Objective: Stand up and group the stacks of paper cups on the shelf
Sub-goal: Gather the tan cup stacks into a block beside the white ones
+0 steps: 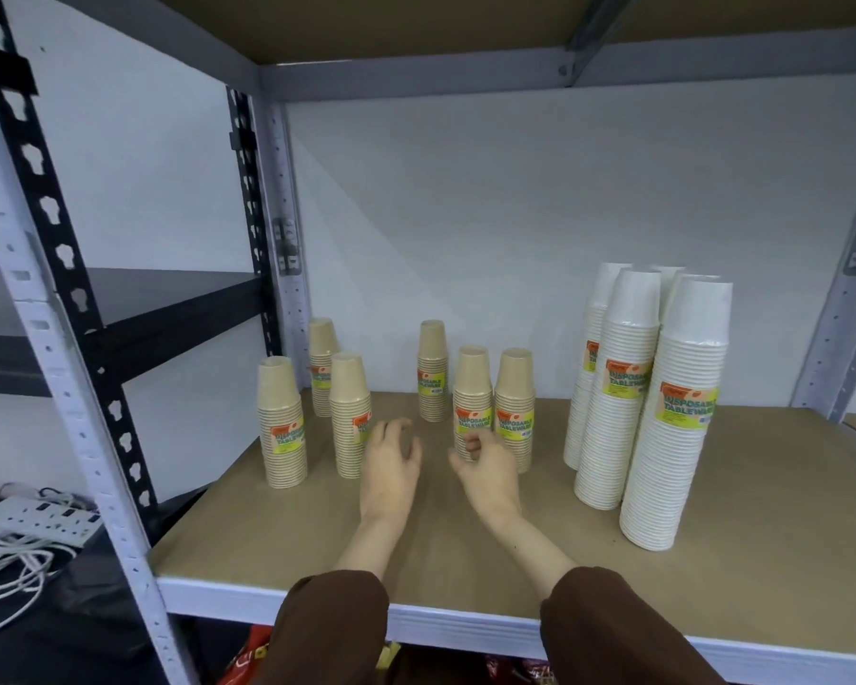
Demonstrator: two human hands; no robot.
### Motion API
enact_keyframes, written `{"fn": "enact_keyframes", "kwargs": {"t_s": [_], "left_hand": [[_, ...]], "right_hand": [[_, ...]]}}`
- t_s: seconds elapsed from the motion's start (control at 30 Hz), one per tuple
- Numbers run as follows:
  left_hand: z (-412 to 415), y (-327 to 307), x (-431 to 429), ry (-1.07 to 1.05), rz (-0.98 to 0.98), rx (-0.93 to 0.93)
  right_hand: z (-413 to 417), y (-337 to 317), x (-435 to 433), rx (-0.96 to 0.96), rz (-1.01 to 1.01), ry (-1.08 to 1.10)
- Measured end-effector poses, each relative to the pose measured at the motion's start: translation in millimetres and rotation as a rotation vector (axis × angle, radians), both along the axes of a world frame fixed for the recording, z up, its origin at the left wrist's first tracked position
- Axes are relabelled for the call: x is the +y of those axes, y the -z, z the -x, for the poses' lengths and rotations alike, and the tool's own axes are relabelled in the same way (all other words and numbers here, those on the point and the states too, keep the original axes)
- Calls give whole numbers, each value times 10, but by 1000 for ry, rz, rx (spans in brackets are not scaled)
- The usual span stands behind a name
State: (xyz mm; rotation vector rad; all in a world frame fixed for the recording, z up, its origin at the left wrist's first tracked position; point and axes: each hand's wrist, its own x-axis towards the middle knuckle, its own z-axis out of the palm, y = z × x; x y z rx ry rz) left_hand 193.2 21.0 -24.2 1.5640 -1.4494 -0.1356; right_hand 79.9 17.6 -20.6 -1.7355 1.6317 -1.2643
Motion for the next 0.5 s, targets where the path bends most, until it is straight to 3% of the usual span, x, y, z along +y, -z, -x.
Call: {"fn": "enact_keyframes", "kwargs": {"t_s": [0.23, 0.5], "left_hand": [[-362, -384, 21, -149, 238, 103], [-582, -605, -183, -210, 180, 154]], "right_hand": [[-370, -536, -273, 17, 199, -46], [-646, -955, -816, 148, 191, -11]]}}
